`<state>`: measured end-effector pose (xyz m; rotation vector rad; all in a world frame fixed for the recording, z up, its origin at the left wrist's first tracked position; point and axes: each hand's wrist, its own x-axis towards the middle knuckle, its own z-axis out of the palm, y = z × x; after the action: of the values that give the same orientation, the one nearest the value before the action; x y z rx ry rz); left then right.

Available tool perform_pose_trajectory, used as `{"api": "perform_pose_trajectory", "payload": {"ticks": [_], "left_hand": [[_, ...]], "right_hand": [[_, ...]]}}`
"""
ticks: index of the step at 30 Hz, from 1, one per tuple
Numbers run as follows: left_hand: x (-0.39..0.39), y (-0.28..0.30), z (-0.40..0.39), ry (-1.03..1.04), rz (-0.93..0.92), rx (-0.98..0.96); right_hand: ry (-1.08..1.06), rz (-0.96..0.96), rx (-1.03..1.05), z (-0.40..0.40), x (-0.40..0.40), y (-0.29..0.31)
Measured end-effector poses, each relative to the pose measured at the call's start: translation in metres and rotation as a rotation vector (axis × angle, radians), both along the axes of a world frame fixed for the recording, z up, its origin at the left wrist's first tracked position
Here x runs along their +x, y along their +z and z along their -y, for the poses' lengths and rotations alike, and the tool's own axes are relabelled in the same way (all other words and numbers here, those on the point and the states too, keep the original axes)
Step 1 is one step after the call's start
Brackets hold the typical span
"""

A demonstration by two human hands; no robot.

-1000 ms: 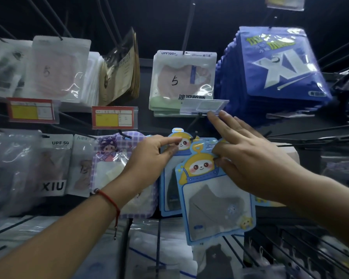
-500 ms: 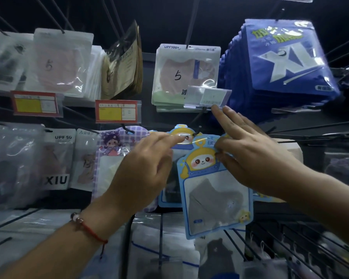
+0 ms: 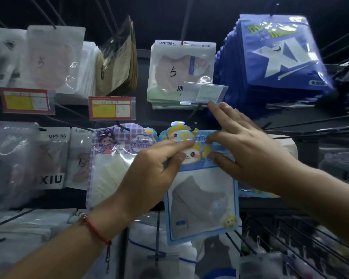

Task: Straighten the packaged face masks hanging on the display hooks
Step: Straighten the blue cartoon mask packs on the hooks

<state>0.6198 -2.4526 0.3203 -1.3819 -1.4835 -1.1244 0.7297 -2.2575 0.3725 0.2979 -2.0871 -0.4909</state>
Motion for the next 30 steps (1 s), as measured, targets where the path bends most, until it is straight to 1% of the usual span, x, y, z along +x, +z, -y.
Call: {"api": "perform_pose_trajectory", "payload": {"ticks": [3,8,11,19,23,27,30], "left_hand": [[-0.003,0.003,0.002,-0.026,0.051,0.029],[-0.004,0.014,0.003,-0.055,0.04,0.047],[-0.008,0.024,0.005,-0.048,0.034,0.034],[-0.018,0.042,-0.002,-0.01,0.144,0.074],[-0.017,0.045,-0.009,-0.016,0.156,0.09],[-0.024,0.046,-0.014,0.066,0.172,0.057],[-0.037,0.042,-0.014,0.2,0.141,-0.03]], "right_hand": [[-0.032,0.015,0.003,-0.003,0.004,0.002],[-0.067,0.013,0.032,-0.007,0.007,0.002],[-0.089,0.005,0.038,-0.008,0.009,0.003],[-0.106,0.024,0.051,-0.004,0.013,0.004],[-0.099,0.04,0.04,-0.004,0.012,0.003],[-0.088,0.029,0.021,-0.004,0.013,0.001],[-0.095,0.046,0.009,-0.006,0.012,-0.003]]}}
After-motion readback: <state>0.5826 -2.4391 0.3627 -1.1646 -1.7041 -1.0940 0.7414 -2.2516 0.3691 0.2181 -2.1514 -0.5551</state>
